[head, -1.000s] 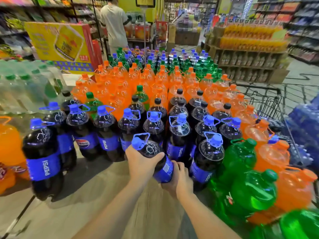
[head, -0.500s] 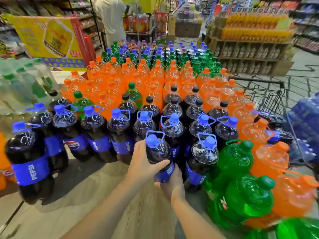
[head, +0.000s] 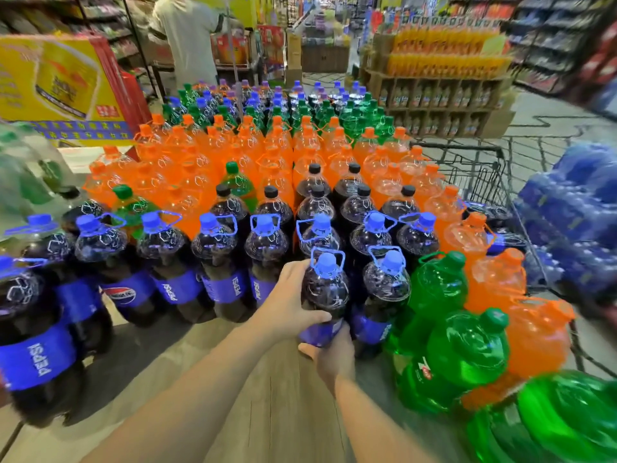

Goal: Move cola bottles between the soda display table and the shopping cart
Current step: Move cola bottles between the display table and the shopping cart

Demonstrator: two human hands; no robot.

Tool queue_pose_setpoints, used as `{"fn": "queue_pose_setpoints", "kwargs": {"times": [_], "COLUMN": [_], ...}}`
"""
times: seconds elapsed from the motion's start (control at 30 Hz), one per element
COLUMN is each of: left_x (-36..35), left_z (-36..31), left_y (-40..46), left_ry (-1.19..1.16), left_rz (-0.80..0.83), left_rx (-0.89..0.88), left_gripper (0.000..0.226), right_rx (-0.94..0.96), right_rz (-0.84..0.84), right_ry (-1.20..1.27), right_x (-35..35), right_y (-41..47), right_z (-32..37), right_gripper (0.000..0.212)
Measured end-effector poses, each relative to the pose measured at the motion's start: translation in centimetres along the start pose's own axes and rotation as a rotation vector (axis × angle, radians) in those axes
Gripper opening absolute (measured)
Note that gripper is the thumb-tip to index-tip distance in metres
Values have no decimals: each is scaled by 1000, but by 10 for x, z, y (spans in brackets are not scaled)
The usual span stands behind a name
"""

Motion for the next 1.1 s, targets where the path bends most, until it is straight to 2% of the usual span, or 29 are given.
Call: {"fn": "queue_pose_setpoints", "kwargs": {"times": [0.17,0.33,0.53,0.7,0.87,1.1], "left_x": [2,6,13,13,21,-6], "left_z": [-2,-2,-19,-22,-27,-71], "left_y": [2,2,9,-1,-23,-61], "left_ry": [8,110,429,541,515,656], "left_rz": [10,28,96,95,-17,133], "left_rx": [-19,-8,8,-4,-168,-313], "left_gripper": [103,110,98,116,90,90], "right_rx": [1,51,151,83,30,49], "right_rz": [27,-43,-165,-273,-332,-349], "right_ry": [-266,-500,-858,-892,-927,-1032], "right_x": [17,46,89,125,157,195], "right_y": [-10,-36,-75,-107,-140,-175], "right_z": [16,20,10,-6,-21,-37], "right_gripper": [78,84,88,111,120,119]}}
Point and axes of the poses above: each hand's wrist, its own y-axis towards the middle knuckle, its own x-axis out of the back of the hand, z = x × y, the point moved 4 cm from there along y, towards the middle knuckle, and after that the axes turned 12 degrees about -y, right-handed, at the moved point
